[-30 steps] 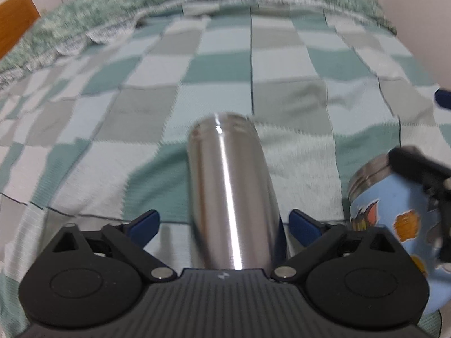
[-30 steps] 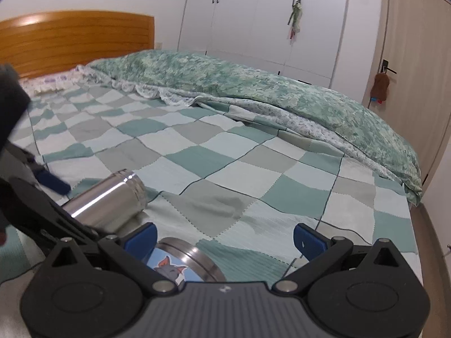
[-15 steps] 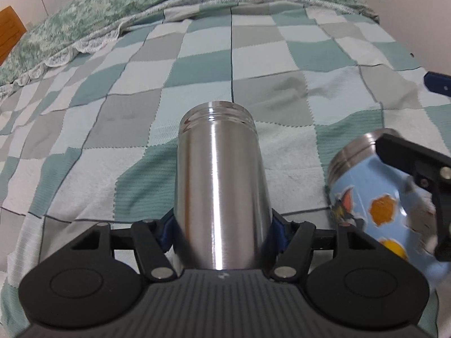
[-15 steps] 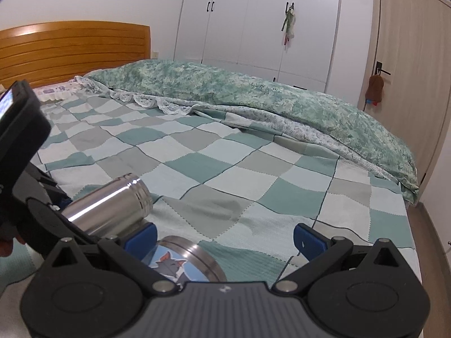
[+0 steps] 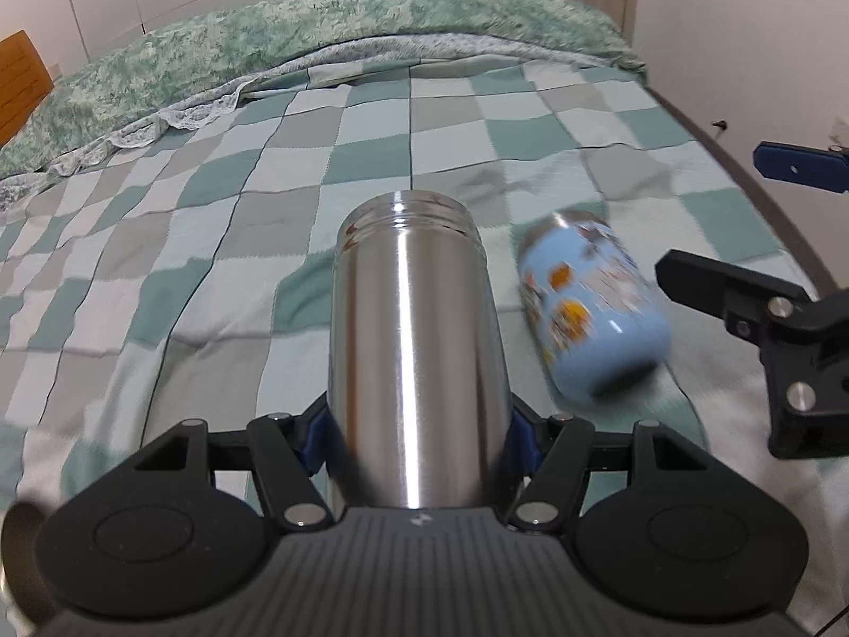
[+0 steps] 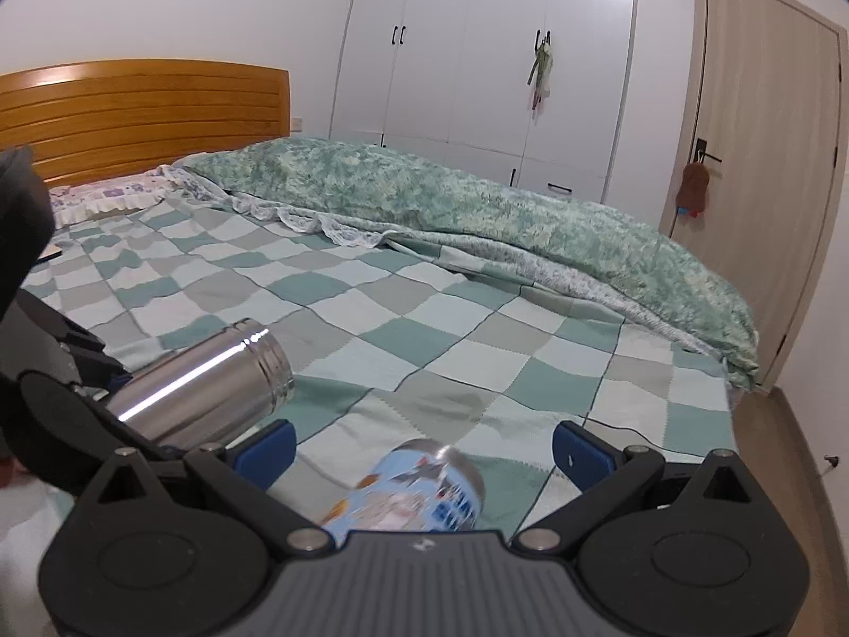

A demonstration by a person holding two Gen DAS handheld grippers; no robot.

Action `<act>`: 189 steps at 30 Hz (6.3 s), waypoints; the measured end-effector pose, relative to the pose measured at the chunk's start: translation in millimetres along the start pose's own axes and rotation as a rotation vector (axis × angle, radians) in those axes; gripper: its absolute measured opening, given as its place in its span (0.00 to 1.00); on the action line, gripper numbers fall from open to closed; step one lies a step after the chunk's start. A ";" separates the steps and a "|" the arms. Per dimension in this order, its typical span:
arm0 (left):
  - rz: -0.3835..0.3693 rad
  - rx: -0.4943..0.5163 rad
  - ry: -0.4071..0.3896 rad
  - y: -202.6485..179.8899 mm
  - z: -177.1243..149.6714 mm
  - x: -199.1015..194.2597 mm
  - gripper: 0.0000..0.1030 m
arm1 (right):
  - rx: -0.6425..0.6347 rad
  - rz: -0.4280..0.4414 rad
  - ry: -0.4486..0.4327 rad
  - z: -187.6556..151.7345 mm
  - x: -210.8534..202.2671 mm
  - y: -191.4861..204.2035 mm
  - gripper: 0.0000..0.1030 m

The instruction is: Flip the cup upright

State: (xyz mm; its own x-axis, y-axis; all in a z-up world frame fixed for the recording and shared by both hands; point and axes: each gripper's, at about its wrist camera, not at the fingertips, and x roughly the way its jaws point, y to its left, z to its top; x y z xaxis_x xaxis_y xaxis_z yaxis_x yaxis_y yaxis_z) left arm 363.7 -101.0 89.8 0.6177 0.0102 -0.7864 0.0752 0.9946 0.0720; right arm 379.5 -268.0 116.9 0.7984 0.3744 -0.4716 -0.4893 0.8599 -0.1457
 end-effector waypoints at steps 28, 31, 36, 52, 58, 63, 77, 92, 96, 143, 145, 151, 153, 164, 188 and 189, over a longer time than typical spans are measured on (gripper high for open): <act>-0.088 -0.069 0.070 -2.7 -176.8 -40.1 0.63 | -0.068 0.002 0.225 -93.2 -115.8 134.7 1.00; -0.084 -0.053 0.059 -5.2 -176.4 -37.7 0.63 | -0.064 -0.002 0.240 -99.4 -111.8 132.2 1.00; -0.080 -0.007 0.080 -6.5 -172.1 -43.5 0.84 | -0.051 -0.017 0.239 -96.8 -114.1 129.7 1.00; -0.068 -0.023 -0.045 91.9 -178.8 -109.8 1.00 | -0.058 -0.032 0.240 -40.1 -129.3 179.7 1.00; -0.075 0.006 -0.052 127.2 -194.1 -101.2 1.00 | -0.039 -0.026 0.303 -35.3 -98.9 216.9 1.00; -0.099 0.036 -0.044 144.3 -201.0 -89.5 1.00 | 0.018 -0.040 0.365 -37.5 -74.6 238.9 1.00; -0.155 0.027 -0.021 172.4 -205.9 -59.7 1.00 | 0.203 -0.165 0.498 -42.9 -11.3 244.6 0.98; -0.172 0.008 -0.007 182.1 -197.0 -40.8 1.00 | 0.294 -0.196 0.560 -43.3 24.5 235.2 0.70; -0.171 -0.006 -0.015 182.9 -195.2 -39.7 1.00 | 0.323 -0.171 0.576 -49.5 27.1 230.8 0.63; -0.144 -0.090 -0.068 174.4 -194.7 -60.3 1.00 | 0.143 -0.195 -0.153 -48.6 -50.1 261.8 0.61; -0.144 -0.089 -0.068 174.2 -194.8 -60.4 1.00 | 0.133 -0.194 -0.154 -48.3 -48.6 262.1 0.61; -0.143 -0.089 -0.069 174.5 -195.1 -60.6 1.00 | 0.146 -0.195 -0.142 -48.4 -49.0 262.9 0.61; -0.144 -0.089 -0.069 174.5 -195.2 -60.7 1.00 | 0.159 -0.194 -0.130 -47.5 -49.1 260.1 0.62; -0.144 -0.094 -0.077 172.0 -196.3 -68.5 1.00 | 0.165 -0.184 -0.163 -44.6 -62.0 258.0 0.86; -0.117 -0.104 -0.411 116.6 -271.5 -153.7 1.00 | 0.181 -0.248 -0.287 -151.7 -204.4 232.0 1.00; -0.115 -0.100 -0.433 110.7 -277.7 -154.8 1.00 | 0.179 -0.265 -0.293 -160.6 -210.8 231.1 1.00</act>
State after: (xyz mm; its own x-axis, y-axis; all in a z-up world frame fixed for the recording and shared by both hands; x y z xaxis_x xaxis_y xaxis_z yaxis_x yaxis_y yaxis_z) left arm 59.0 36.3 49.1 0.8815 -0.1242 -0.4555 0.1000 0.9920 -0.0771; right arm 41.8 -203.9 43.0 0.9669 0.1927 -0.1675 -0.2057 0.9766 -0.0636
